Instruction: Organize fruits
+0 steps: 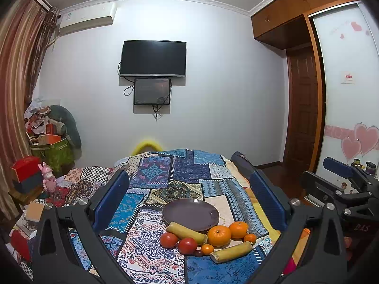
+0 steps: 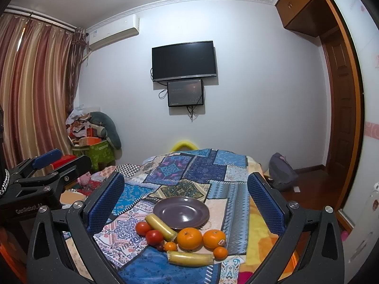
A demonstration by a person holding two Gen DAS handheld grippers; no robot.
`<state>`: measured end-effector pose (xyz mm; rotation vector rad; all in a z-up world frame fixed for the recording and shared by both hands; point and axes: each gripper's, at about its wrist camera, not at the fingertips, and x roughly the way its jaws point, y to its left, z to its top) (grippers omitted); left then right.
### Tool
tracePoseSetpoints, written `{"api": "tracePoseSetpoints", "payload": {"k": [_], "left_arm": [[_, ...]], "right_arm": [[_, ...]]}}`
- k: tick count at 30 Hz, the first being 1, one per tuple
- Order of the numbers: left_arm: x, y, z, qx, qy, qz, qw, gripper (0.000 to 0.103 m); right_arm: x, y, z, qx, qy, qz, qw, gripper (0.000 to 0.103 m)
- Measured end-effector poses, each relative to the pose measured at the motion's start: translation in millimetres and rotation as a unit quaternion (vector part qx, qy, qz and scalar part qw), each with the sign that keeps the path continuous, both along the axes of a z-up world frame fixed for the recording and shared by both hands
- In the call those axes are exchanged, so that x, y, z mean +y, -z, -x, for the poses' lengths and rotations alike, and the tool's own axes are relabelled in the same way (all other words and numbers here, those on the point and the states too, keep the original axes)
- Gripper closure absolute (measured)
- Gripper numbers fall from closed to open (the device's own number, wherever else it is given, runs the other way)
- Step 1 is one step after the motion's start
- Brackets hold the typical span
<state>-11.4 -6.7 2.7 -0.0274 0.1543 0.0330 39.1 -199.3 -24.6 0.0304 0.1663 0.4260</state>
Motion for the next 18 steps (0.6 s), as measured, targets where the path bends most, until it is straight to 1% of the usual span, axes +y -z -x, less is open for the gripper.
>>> {"api": "tracePoseSetpoints", "payload": {"k": [3, 6, 8, 9, 10, 11, 16, 17, 18], "left_arm": [[0.0, 2.0, -1.3, 0.001, -0.006, -0.003, 1.0, 0.0], [2.2, 5.1, -5.9, 0.01, -0.001, 0.005, 0.9999, 0.0], [4.7, 7.4, -10.0, 0.018, 0.001, 0.012, 0.9998, 0.006], [5.7, 8.9, -12.6, 0.023, 0.003, 0.014, 0.9996, 0.008], [6.5, 10.6, -15.7, 0.029, 0.002, 0.014, 0.9995, 0.013], [7.1, 12.7, -19.1, 0.036, 0.001, 0.014, 0.9993, 0.017], [13.4, 26.4, -37.6, 0.071, 0.004, 0.018, 0.9973, 0.029], [16.1, 29.5, -41.2, 0.079, 0.006, 0.021, 0.9966, 0.033], [19.2, 33.8, -46.6, 0.09, 0.008, 0.024, 0.9956, 0.035]], "right_arm": [[0.0, 2.0, -3.8, 0.008, -0.004, -0.001, 1.0, 0.0], [0.0, 6.4, -8.5, 0.018, -0.012, -0.004, 1.0, 0.0], [-0.4, 10.4, -13.4, 0.026, -0.017, -0.004, 1.0, 0.0], [-0.3, 12.3, -15.1, 0.029, -0.016, -0.003, 0.999, 0.002], [0.3, 14.3, -17.4, 0.032, -0.016, 0.0, 0.999, 0.007], [1.4, 17.0, -20.1, 0.037, -0.017, 0.004, 0.999, 0.01], [0.2, 32.0, -38.2, 0.072, -0.02, 0.011, 0.997, 0.028], [-0.8, 36.1, -43.0, 0.081, -0.021, 0.012, 0.996, 0.03], [-1.9, 39.4, -46.3, 0.088, -0.02, 0.013, 0.996, 0.033]]}}
